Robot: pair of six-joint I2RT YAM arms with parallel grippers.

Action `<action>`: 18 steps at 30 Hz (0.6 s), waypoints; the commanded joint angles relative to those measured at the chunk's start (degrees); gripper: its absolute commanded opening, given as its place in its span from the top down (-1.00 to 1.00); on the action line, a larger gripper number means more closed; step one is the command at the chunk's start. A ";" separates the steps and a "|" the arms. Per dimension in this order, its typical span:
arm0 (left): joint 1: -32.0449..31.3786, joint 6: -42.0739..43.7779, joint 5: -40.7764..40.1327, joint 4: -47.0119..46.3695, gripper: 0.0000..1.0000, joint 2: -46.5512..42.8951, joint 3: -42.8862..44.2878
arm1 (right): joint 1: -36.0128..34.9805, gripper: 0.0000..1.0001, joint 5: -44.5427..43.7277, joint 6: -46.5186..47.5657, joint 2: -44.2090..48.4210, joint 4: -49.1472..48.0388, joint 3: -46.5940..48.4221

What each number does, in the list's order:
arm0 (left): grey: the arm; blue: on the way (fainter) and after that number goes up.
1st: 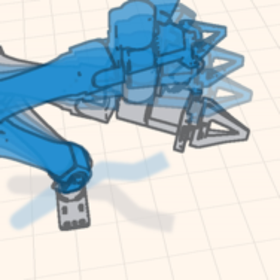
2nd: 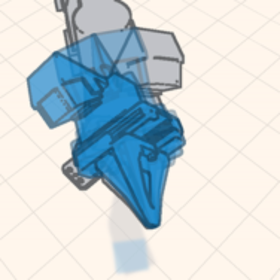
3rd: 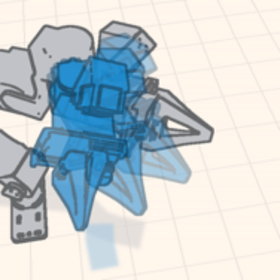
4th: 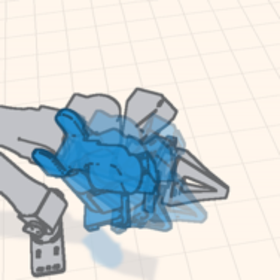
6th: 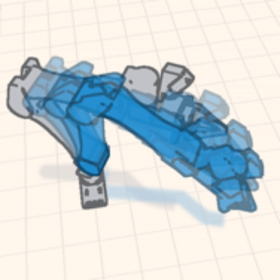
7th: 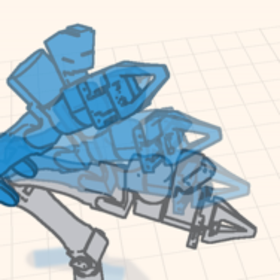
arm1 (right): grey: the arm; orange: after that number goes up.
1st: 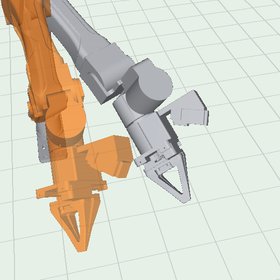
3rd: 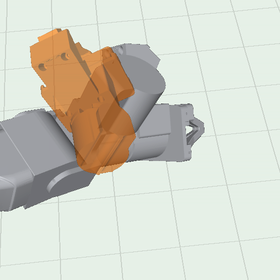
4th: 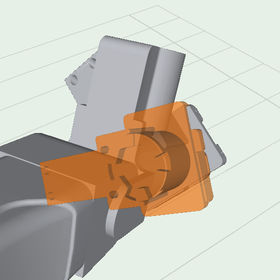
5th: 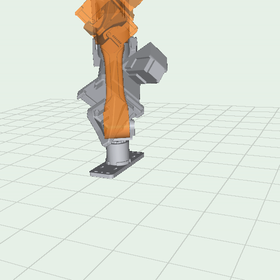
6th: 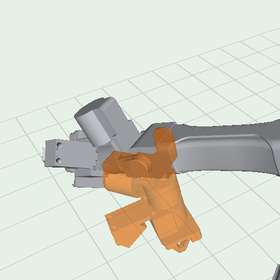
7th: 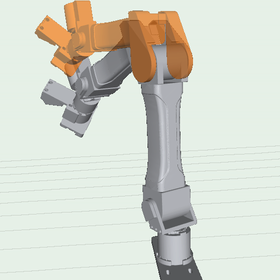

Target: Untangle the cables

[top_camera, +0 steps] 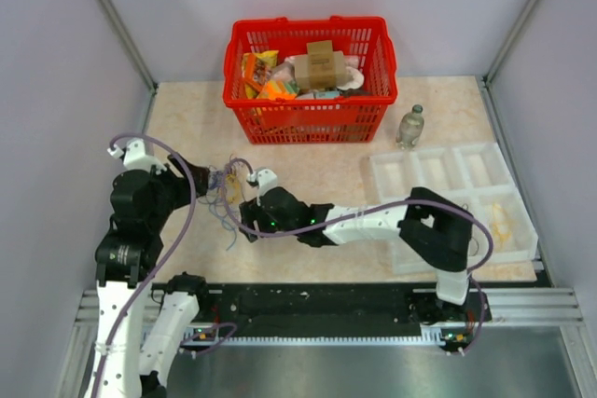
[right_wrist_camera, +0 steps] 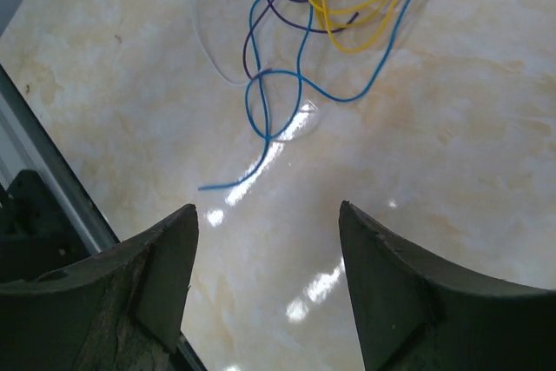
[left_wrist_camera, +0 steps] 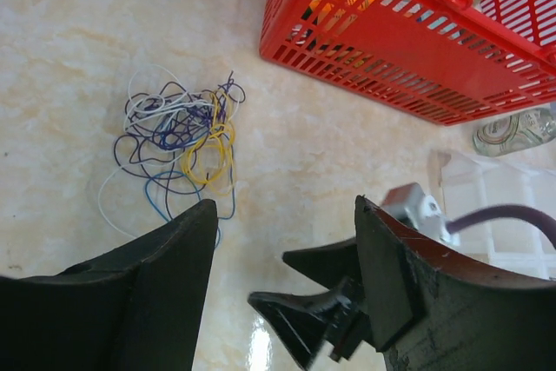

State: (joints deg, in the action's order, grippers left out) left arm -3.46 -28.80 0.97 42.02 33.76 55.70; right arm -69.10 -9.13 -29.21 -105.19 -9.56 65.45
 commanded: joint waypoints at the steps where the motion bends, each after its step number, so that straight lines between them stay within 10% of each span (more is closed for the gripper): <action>1: 0.12 -0.03 2.28 0.08 -0.37 0.17 -0.77 | -0.69 -0.20 -2.38 -3.13 -5.71 -11.97 6.79; 3: 0.12 -0.12 2.98 -0.27 -0.36 -0.01 -1.03 | -0.77 0.07 -3.96 -2.52 -8.71 -12.49 8.02; 18: 0.12 0.58 6.14 -1.76 -0.42 -0.89 -2.00 | -0.77 0.14 -4.41 -2.34 -19.52 -10.57 14.53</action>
State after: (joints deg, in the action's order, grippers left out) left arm -3.46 -28.71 4.56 42.50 33.74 53.74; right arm -69.28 -12.82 -31.66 -122.48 -18.57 76.42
